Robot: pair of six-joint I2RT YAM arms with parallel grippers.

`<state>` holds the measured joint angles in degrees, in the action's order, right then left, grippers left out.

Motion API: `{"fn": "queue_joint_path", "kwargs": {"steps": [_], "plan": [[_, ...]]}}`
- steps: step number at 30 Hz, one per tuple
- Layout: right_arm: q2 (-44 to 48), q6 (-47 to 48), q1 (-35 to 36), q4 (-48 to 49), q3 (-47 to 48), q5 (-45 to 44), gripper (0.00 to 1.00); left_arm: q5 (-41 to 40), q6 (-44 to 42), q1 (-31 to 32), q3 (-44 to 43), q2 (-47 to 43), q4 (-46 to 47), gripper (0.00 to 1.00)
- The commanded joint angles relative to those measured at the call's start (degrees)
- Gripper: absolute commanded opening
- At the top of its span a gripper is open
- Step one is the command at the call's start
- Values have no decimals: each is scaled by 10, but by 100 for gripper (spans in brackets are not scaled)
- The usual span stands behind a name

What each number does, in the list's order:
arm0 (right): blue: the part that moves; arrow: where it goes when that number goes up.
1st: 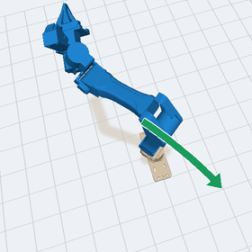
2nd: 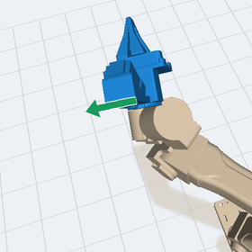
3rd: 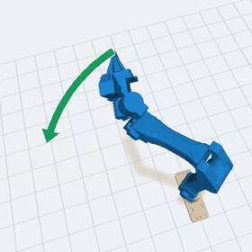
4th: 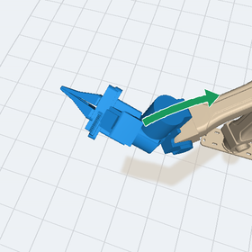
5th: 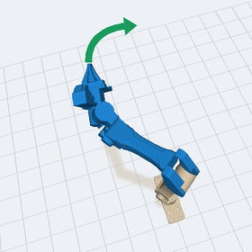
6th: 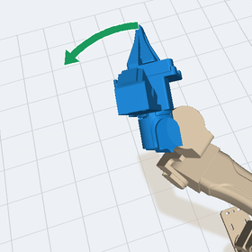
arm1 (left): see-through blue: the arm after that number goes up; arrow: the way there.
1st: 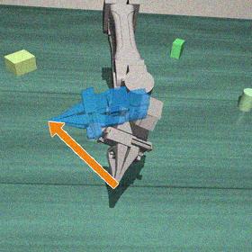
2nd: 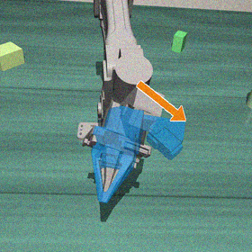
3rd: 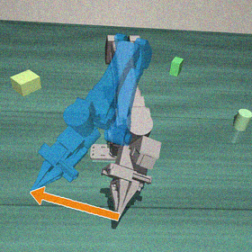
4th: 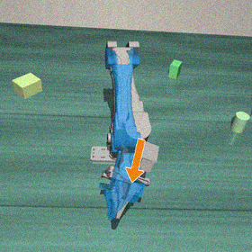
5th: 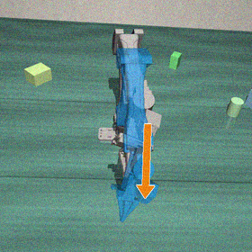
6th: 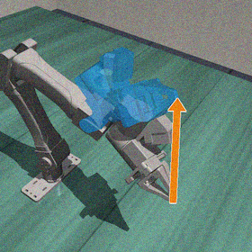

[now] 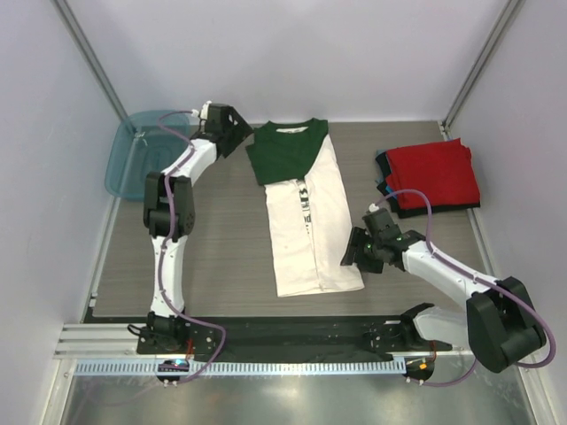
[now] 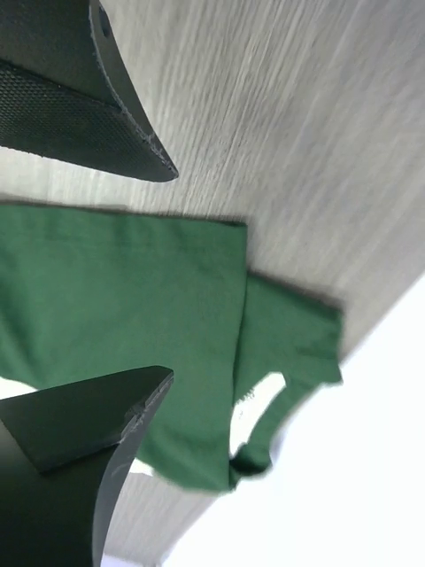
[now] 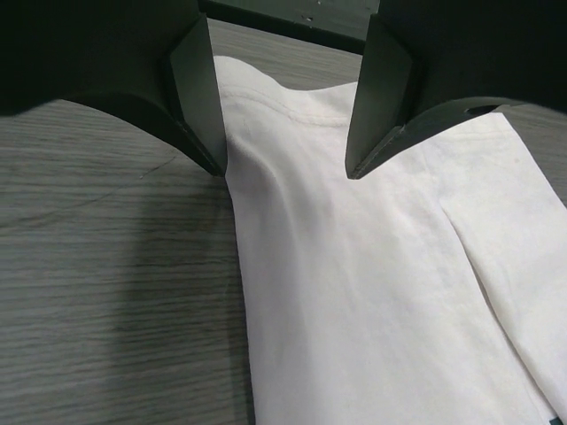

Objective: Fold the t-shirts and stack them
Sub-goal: Fold the tshirt

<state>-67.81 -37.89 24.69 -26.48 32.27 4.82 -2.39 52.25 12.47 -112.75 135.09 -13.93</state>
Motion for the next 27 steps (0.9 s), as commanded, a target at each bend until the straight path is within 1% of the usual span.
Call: {"fn": "queue_joint_path", "kwargs": {"steps": [1,3,4,5,6,7,8,9,10,11,12,13,14,15,16,17,18,19,20,21,22,23,24,27], "plan": [[24,-3,4,-16,-3,-4,61,-17,-29,3,5,-73,-7,86],[36,-3,4,-28,-9,2,59,-3,-44,3,2,-91,-35,85],[43,-4,5,-30,-12,8,58,5,-45,4,9,-101,-63,84],[49,-6,6,-34,-19,10,58,22,-46,5,40,-130,-72,81],[63,-9,11,-43,-23,11,56,22,-44,11,65,-148,-79,80],[69,-18,15,-44,-26,8,52,22,-45,17,95,-169,-82,80],[73,-26,20,-48,-32,1,49,22,-45,23,159,-219,-85,79],[77,-32,28,-62,-34,-7,47,22,-45,40,192,-243,-87,79],[77,-43,33,-69,-34,-16,47,20,-47,51,225,-274,-88,79],[74,-46,37,-74,-36,-27,47,12,-48,63,288,-302,-90,80],[71,-50,44,-88,-36,-37,47,-12,-44,89,319,-360,-90,80],[69,-55,48,-95,-34,-44,48,-22,-37,104,349,-386,-92,80],[69,-61,53,-97,-31,-46,50,-24,-34,116,403,-409,-91,80],[71,-67,59,-105,-28,-46,51,-23,-29,140,428,-457,-92,80],[73,-72,66,-112,-26,-67,51,-21,-22,152,451,-477,-94,80],[74,-79,70,-118,-22,-74,51,-21,-18,163,492,-498,-103,79],[76,-82,75,-122,-21,-80,51,-19,-13,183,511,-516,-111,79],[78,-83,77,-125,-20,-83,50,-15,-5,192,531,-552,-124,78],[78,-84,77,-127,-20,-85,49,-14,2,203,569,-568,-130,76],[76,-84,79,-125,-20,-89,45,-10,7,223,589,-583,-133,73],[73,-83,79,-125,-19,-91,40,-4,14,235,609,-618,-137,69],[65,-83,80,-125,-15,-93,37,-4,32,246,644,-631,-138,64],[61,-81,80,-122,-13,-95,26,-4,41,270,659,-647,-140,59],[49,-78,83,-117,-7,-94,10,-14,70,309,690,-692,-160,49]]}}
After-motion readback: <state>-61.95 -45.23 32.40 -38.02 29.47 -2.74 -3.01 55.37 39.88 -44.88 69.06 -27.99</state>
